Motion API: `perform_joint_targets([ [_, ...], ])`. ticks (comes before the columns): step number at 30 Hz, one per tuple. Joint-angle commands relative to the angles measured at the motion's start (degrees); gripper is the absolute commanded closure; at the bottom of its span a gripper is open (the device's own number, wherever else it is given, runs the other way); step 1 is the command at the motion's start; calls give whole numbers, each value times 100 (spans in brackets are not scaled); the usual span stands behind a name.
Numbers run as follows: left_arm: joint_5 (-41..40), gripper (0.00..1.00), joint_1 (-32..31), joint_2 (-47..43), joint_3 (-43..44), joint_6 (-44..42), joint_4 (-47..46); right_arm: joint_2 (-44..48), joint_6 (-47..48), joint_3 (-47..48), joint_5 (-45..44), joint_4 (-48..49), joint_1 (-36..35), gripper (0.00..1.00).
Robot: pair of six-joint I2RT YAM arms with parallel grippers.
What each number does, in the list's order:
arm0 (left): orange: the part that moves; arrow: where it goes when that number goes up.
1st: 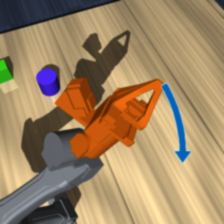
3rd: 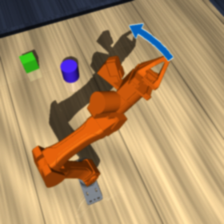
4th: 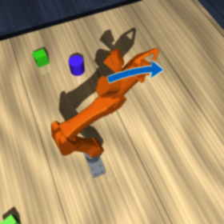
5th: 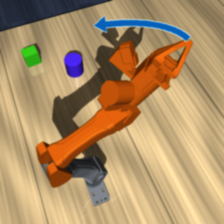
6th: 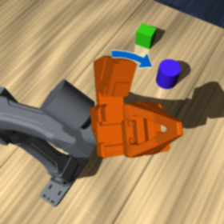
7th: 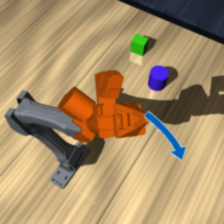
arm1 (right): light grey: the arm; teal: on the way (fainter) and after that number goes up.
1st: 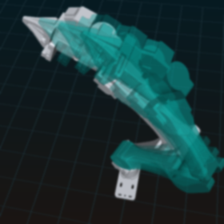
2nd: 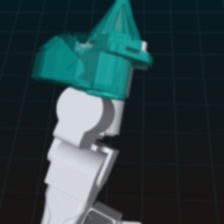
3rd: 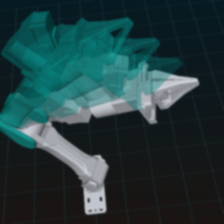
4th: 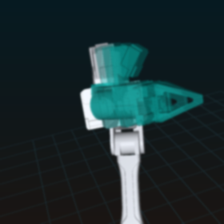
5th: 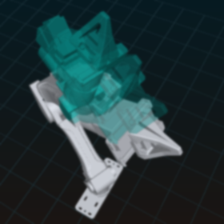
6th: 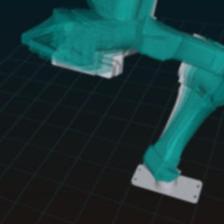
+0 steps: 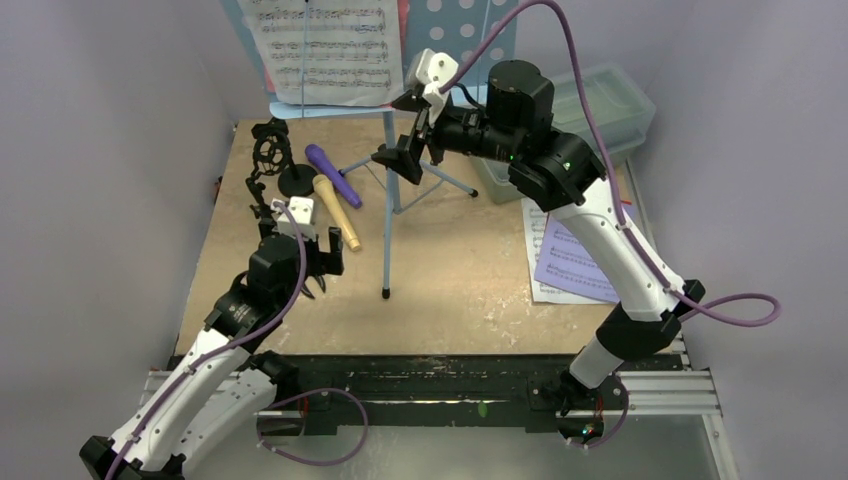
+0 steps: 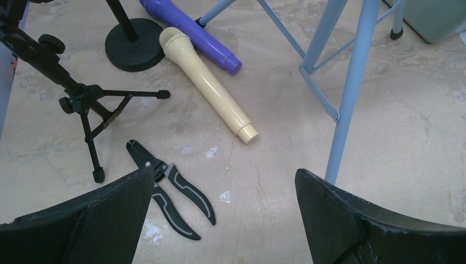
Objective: Pack up the instrument practice props
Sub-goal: Pick up the sheet music from the music stand.
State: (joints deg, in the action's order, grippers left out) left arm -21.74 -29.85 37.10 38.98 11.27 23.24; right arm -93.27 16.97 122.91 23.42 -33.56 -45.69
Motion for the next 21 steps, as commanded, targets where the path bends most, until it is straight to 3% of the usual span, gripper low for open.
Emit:
perform_joint_targets([
  [1,-41,0,58,-37,13,-98,-180,202,107,347,-535,466,-10,9],
  [10,-30,0,110,-48,22,-95,-162,92,88,324,-985,861,20,8],
  [21,12,0,119,-33,31,-96,-167,-62,-818,330,-1416,1215,182,11],
])
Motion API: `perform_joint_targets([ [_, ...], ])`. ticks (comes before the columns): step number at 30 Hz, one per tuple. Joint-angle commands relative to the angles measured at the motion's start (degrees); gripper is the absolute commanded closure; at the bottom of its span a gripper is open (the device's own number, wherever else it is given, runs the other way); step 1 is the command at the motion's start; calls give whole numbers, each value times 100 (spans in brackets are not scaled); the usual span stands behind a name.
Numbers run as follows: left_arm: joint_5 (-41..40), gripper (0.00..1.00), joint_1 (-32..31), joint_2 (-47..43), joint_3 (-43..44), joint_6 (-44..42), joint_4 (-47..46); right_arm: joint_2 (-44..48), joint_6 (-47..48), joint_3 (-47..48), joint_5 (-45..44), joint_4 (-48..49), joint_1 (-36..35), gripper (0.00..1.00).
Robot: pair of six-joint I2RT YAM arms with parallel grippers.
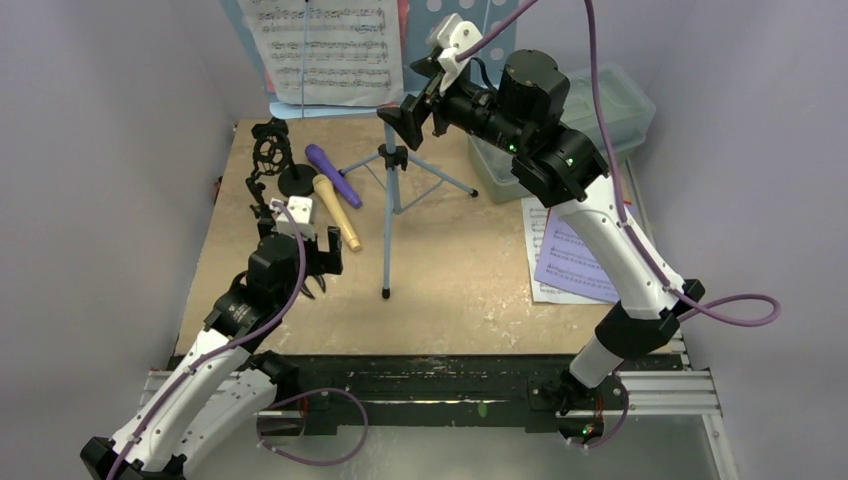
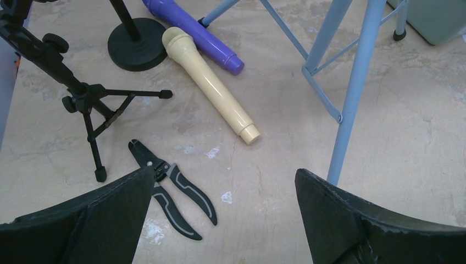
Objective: Pack up the instrument practice props
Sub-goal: Pick up the sheet music from the music stand.
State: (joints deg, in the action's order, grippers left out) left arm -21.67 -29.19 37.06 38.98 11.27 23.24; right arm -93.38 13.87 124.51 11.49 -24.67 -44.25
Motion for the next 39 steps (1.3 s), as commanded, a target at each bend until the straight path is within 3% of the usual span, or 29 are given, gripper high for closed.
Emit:
perform_joint_targets([
  [1,5,0,54,-33,26,-96,-163,-63,-647,166,-225,338,49,11],
  [10,7,0,54,-33,22,-96,-167,-159,-2069,182,-174,458,75,15],
  [25,14,0,97,-39,29,-97,-154,-216,-3339,166,-940,549,162,14],
  [39,39,0,124,-14,31,-98,-154,-198,-3599,91,112,642,179,20],
])
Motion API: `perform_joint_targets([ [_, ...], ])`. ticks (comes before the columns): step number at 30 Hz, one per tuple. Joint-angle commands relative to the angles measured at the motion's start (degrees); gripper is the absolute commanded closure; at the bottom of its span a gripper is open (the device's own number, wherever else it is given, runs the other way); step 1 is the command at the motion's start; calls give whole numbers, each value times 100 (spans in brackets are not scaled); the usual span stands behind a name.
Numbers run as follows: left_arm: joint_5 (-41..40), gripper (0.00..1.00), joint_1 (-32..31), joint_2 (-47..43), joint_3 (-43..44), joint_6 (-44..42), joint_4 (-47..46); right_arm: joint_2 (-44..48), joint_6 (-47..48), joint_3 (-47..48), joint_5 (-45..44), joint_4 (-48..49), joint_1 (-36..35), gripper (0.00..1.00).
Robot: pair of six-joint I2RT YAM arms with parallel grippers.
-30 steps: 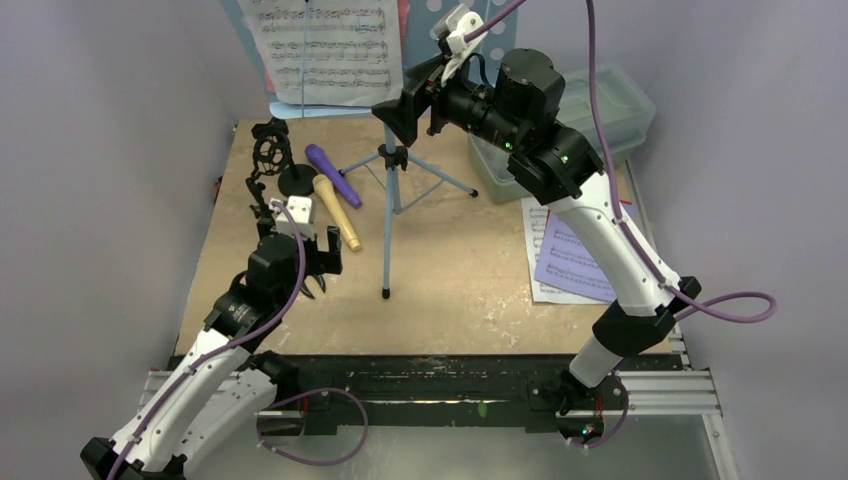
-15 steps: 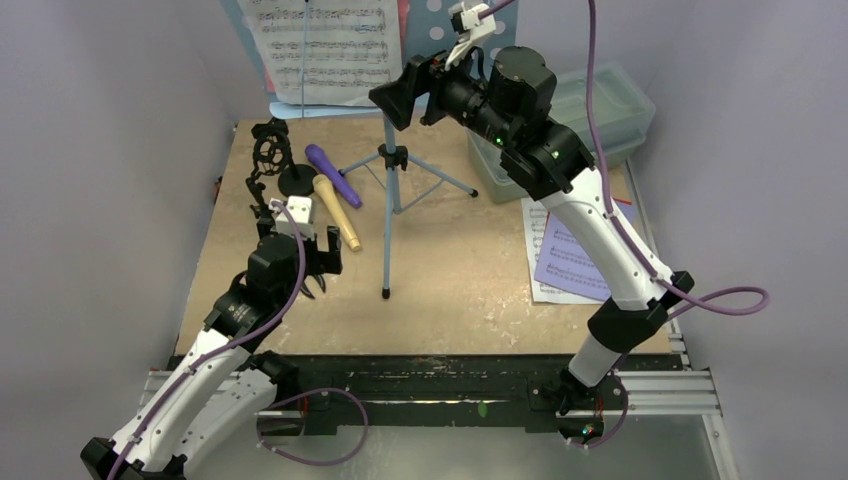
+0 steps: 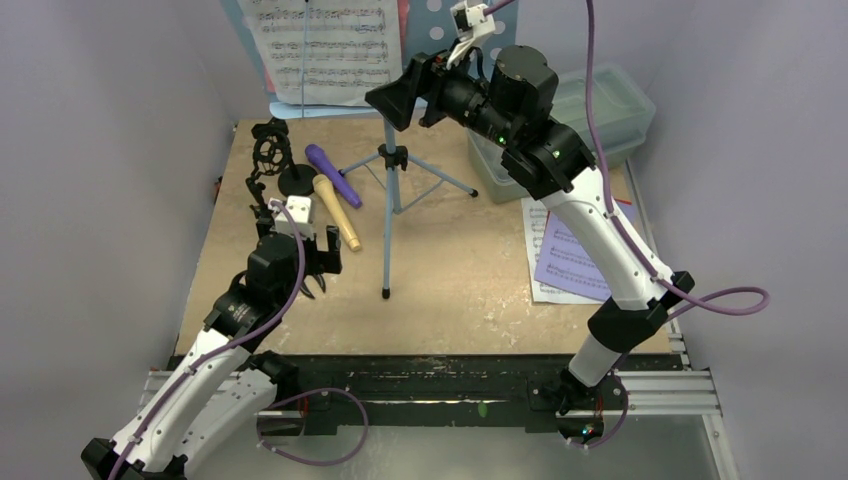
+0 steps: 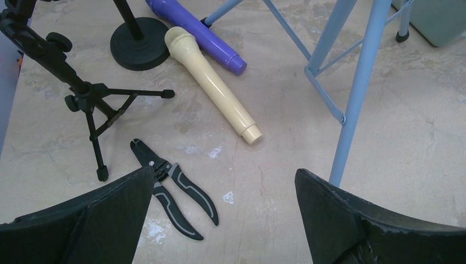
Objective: Pack up the instrument practice props
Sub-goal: Pick up the sheet music from the music stand.
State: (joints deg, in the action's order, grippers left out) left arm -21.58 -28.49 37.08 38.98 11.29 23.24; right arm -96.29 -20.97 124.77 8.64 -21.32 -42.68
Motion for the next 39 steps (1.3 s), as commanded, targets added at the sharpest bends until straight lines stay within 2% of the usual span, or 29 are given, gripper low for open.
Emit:
perform_joint_targets([
  [1,36,0,54,-17,31,-95,-154,95,-117,65,449,312,18,20],
  [5,40,0,63,-8,31,-104,-158,102,-52,82,468,335,17,22],
  [11,57,0,72,0,31,-109,-162,59,362,187,-519,271,21,17],
  [20,75,0,89,27,35,-108,-160,-111,364,288,-582,302,15,16],
  [25,93,0,98,45,40,-106,-162,-170,383,289,-422,319,15,16],
  [31,144,0,114,79,40,-122,-165,-158,396,346,111,354,14,25],
  [39,172,0,138,104,44,-124,-167,-67,427,453,475,336,14,28],
])
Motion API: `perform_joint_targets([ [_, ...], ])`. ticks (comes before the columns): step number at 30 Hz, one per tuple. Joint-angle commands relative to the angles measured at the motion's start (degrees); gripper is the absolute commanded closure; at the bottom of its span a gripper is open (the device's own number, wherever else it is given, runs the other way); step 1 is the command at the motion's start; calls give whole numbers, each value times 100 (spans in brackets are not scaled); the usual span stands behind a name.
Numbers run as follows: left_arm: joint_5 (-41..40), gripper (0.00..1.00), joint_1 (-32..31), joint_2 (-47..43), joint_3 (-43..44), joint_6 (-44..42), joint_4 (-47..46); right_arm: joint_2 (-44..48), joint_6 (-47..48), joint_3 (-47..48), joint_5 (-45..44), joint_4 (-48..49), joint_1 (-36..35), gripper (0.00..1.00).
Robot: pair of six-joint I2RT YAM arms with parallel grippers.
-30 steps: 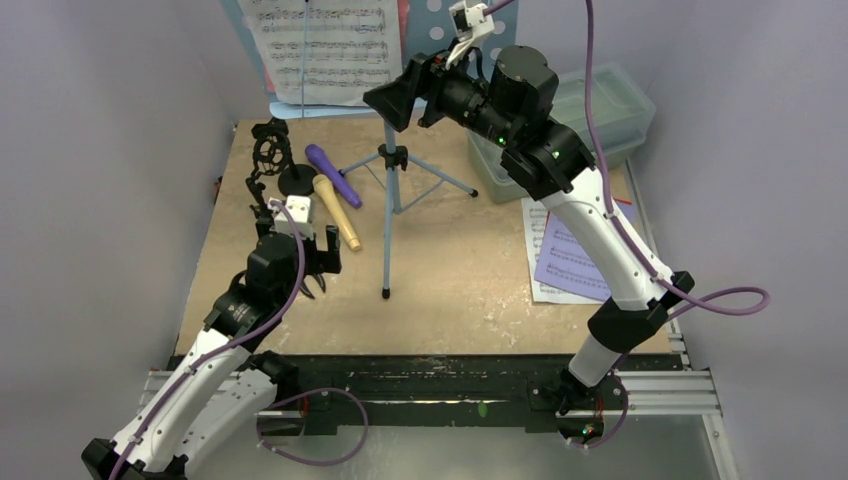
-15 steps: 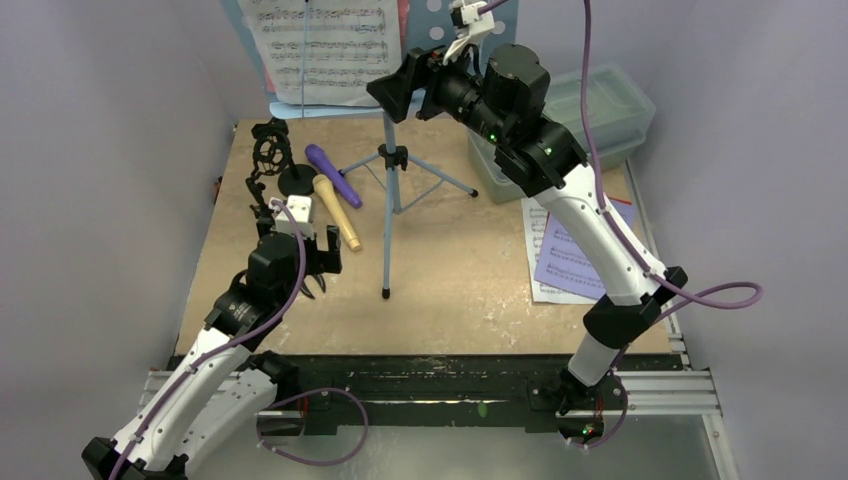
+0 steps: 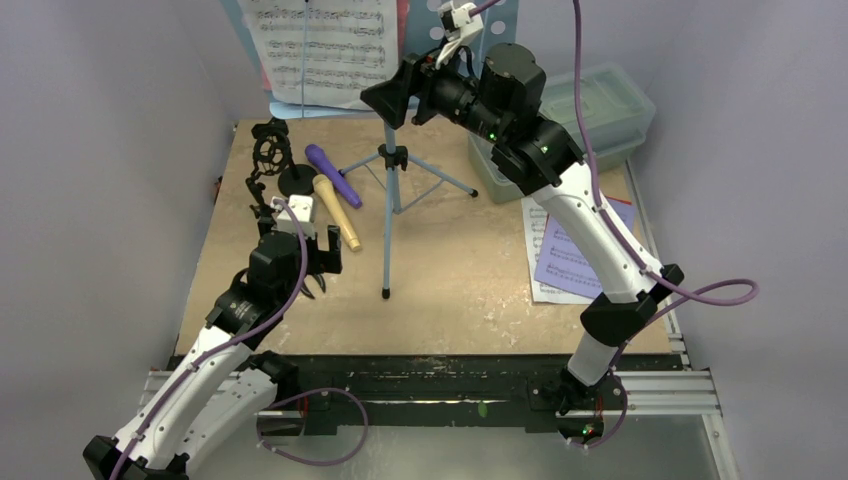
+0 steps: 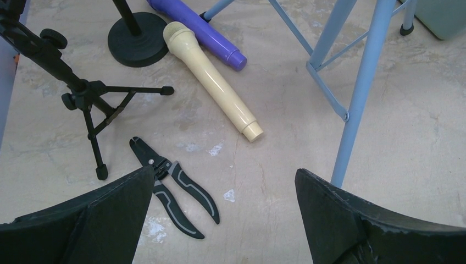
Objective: Pack up the instrument practice props
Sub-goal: Pick up the sheet music from the music stand.
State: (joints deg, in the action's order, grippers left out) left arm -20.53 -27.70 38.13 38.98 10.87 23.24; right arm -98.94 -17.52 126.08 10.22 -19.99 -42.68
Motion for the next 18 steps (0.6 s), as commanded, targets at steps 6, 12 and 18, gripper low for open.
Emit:
perform_joint_targets([
  [6,76,0,63,-7,39,-78,-163,200,-16,360,505,229,19,32],
  [12,67,0,72,-16,39,-72,-168,81,-122,526,675,335,14,49],
  [18,67,0,72,-7,39,-75,-163,-229,-68,924,552,482,18,54],
])
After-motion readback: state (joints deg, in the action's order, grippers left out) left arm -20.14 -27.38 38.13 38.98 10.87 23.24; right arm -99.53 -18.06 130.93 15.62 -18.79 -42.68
